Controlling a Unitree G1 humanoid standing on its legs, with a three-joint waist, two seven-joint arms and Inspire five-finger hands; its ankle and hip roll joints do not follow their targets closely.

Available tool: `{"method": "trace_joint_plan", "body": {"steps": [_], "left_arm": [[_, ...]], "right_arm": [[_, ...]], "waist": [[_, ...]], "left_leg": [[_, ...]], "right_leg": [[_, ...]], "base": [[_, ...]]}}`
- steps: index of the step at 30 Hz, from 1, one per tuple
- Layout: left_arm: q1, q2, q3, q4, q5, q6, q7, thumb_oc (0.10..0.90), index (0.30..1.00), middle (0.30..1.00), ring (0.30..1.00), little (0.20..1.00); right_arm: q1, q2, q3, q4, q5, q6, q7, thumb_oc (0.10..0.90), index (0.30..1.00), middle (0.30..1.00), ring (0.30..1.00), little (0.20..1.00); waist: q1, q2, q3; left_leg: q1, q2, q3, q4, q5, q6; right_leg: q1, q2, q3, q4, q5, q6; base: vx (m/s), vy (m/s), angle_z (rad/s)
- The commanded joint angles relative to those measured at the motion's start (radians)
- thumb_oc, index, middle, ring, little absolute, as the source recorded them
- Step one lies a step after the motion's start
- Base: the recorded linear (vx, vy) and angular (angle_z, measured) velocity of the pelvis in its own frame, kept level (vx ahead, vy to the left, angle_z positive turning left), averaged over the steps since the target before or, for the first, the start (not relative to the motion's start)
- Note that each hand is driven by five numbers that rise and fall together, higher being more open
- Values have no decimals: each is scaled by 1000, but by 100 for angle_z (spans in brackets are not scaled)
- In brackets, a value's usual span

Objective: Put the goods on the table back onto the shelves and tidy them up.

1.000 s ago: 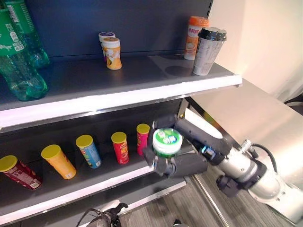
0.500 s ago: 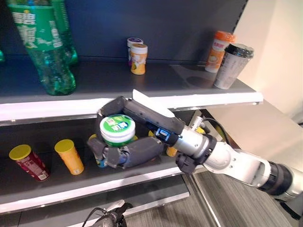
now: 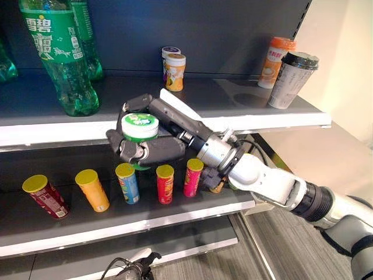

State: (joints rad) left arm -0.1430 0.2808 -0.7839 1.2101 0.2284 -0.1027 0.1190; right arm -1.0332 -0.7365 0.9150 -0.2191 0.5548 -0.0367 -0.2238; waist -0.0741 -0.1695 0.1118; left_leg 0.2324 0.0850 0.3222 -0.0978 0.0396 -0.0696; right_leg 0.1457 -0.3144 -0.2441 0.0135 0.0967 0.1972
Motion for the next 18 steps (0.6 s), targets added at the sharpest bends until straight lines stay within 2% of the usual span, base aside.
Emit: {"method": "trace_joint_plan", "body": {"steps": [1,3,4,7,9,10,12,18], "left_arm": [[-73,-52,-40,61,4,-25,9,800,900,900,900,900],[-78,-54,-36,57,5,-23,4,800,900,900,900,900],[-82,-50,-33,54,13,-19,4,800,900,900,900,900],[-83,-48,-32,50,19,-16,4,800,900,900,900,900],[-98,-39,-35,23,47,-15,18,800,900,900,900,900],[-100,-31,-30,10,53,-15,22,800,900,900,900,900],[-102,-19,-25,-9,62,-20,31,800,900,900,900,900],[-104,-16,-22,-2,60,-26,43,800,900,900,900,900]], "right_arm": [[-183,9,-6,80,-16,-30,-87,400,300,300,300,300],[-208,39,2,89,-55,-17,-83,400,300,300,300,300],[-257,94,-15,163,-129,1,-95,400,300,300,300,300],[-299,140,-17,219,-169,8,-102,400,300,300,300,300],[-374,299,-53,384,-264,23,-112,400,300,300,300,300],[-382,326,-64,414,-281,24,-112,400,300,300,300,300],[-382,335,-84,440,-310,30,-114,400,300,300,300,300],[-391,267,-109,496,-282,22,-128,400,300,300,300,300]], "waist": [[15,-15,-14],[14,-11,-12],[15,-3,-11],[16,2,-9],[21,25,-4],[18,28,-2],[18,34,0],[15,31,-3]], "left_leg": [[58,-49,-39,11,-131,49],[59,-48,-40,11,-130,49],[59,-47,-42,11,-131,49],[60,-46,-44,11,-132,49],[60,-45,-50,11,-136,50],[61,-46,-53,11,-137,49],[62,-47,-56,11,-139,49],[65,-54,-63,11,-141,49]], "right_leg": [[2,-46,30,-44,172,-18],[3,-46,30,-44,170,-20],[6,-47,26,-43,166,-20],[9,-49,25,-44,166,-21],[17,-55,21,-41,165,-23],[22,-58,16,-42,164,-23],[29,-62,9,-43,166,-21],[37,-70,-6,-41,172,-19]], "base": [[0,0,0],[0,0,0],[0,0,0],[0,0,0],[1,34,0],[6,36,0],[5,14,8],[5,24,20]]}}
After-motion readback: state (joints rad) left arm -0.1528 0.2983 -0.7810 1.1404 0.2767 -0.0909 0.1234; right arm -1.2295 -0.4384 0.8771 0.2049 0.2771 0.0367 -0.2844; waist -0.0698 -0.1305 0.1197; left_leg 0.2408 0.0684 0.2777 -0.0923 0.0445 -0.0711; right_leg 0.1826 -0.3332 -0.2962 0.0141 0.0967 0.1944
